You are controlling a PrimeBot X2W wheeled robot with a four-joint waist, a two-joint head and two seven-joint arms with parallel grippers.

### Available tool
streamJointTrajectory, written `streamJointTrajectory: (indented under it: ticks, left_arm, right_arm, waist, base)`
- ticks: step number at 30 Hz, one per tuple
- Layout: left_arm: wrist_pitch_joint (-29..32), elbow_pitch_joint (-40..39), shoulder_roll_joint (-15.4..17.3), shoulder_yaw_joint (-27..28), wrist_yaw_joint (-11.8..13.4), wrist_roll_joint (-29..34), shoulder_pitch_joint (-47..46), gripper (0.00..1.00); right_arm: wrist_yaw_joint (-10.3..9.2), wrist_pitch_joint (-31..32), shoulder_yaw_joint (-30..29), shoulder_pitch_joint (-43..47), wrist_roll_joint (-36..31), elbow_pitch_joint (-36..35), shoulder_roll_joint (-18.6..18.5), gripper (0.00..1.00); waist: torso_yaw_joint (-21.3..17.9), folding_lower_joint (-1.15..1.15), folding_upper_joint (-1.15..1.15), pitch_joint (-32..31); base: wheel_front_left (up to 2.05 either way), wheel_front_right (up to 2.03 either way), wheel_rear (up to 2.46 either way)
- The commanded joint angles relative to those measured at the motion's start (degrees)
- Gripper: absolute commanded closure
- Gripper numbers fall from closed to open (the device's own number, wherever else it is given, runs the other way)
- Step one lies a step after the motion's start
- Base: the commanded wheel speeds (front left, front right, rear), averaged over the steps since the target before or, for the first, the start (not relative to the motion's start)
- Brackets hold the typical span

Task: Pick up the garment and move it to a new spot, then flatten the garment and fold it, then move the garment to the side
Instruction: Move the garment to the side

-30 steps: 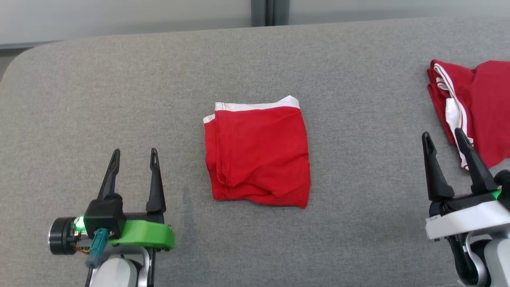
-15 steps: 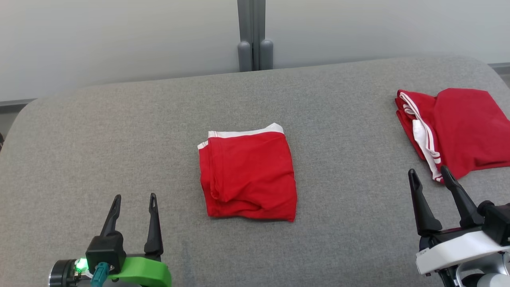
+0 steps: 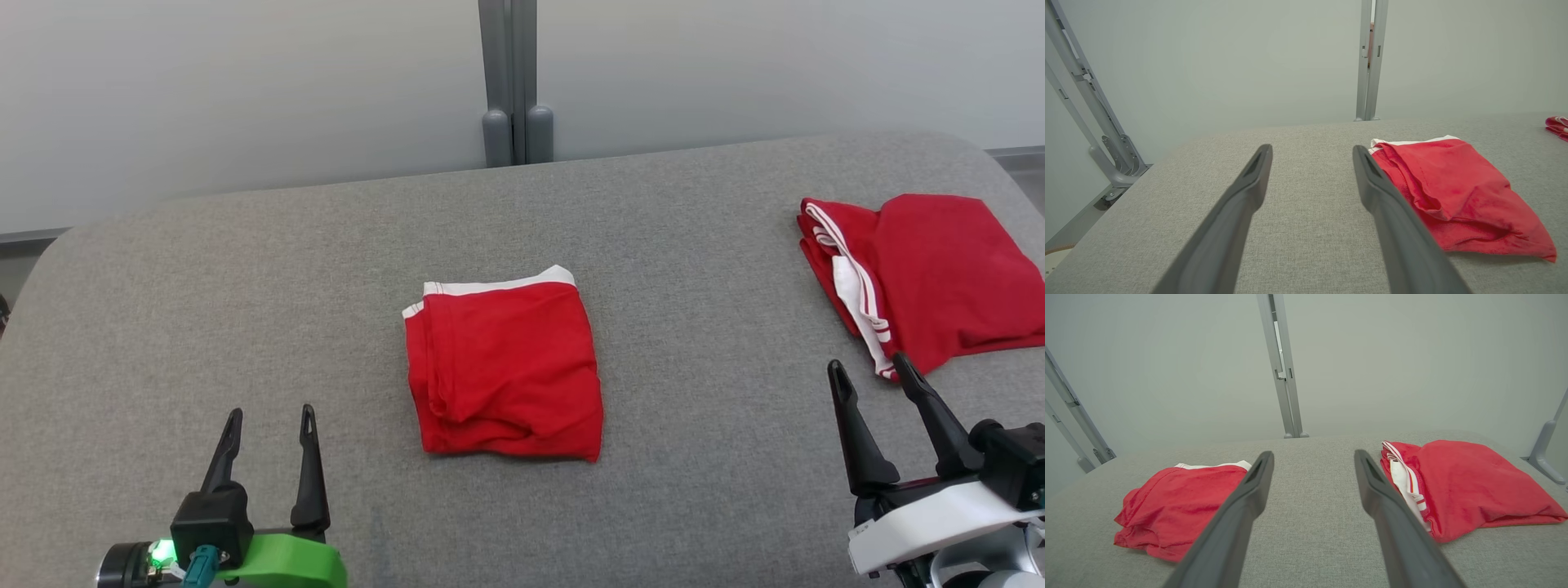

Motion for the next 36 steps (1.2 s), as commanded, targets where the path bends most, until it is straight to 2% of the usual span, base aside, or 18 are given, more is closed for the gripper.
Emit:
streamJointTrajectory:
  ticks: [1,13,17,22,26,31,36]
  left_arm:
    - [-0.3,0.1,0.5,0.1,0.5,-0.4,0.0,0.0]
    - [-0.4,0.0,0.8,-0.3,0.7,-0.6,-1.3,0.0]
    - [-0.9,-0.6,0.1,-0.9,0.4,0.0,-3.3,0.0]
    - [-2.1,-0.9,-1.5,-1.9,0.0,0.8,-8.0,0.0]
    - [-3.0,-0.2,-3.3,-2.4,-0.3,1.2,-11.3,0.0]
    - [-3.5,0.9,-5.1,-2.6,-0.7,1.5,-14.2,0.0]
    - [-3.5,0.2,-6.6,-2.8,-1.1,2.5,-15.6,0.0]
  right_arm:
    - [-0.02,0.1,0.0,0.1,0.0,0.0,0.0,0.0]
    - [-0.02,0.3,-0.4,-0.2,-0.4,0.7,0.1,0.0]
    - [-0.02,0.6,-1.2,-0.3,-0.1,0.7,-0.5,0.0]
    - [-0.02,1.2,-0.6,-3.3,1.1,2.5,-2.0,0.0]
    - [-0.02,1.0,2.0,-7.4,2.9,6.6,-3.9,0.0]
    - [-0.02,-0.2,6.2,-14.0,5.0,13.6,-3.8,0.0]
    - [-0.02,-1.9,11.3,-20.7,6.8,23.6,-3.2,0.0]
  waist:
    - [0.0,0.0,0.0,0.0]
    - [0.5,0.0,0.0,0.3]
    - [2.8,0.0,0.0,2.4]
    - [7.7,0.0,0.0,7.9]
    - [11.6,0.0,0.0,11.9]
    - [15.4,0.0,0.0,15.4]
    - [18.2,0.0,0.0,17.6]
  base:
    - [0.0,0.0,0.0]
    - [0.0,0.0,0.0]
    - [0.0,0.0,0.0]
    - [0.0,0.0,0.0]
    - [0.0,0.0,0.0]
    - [0.0,0.0,0.0]
    - [0.0,0.0,0.0]
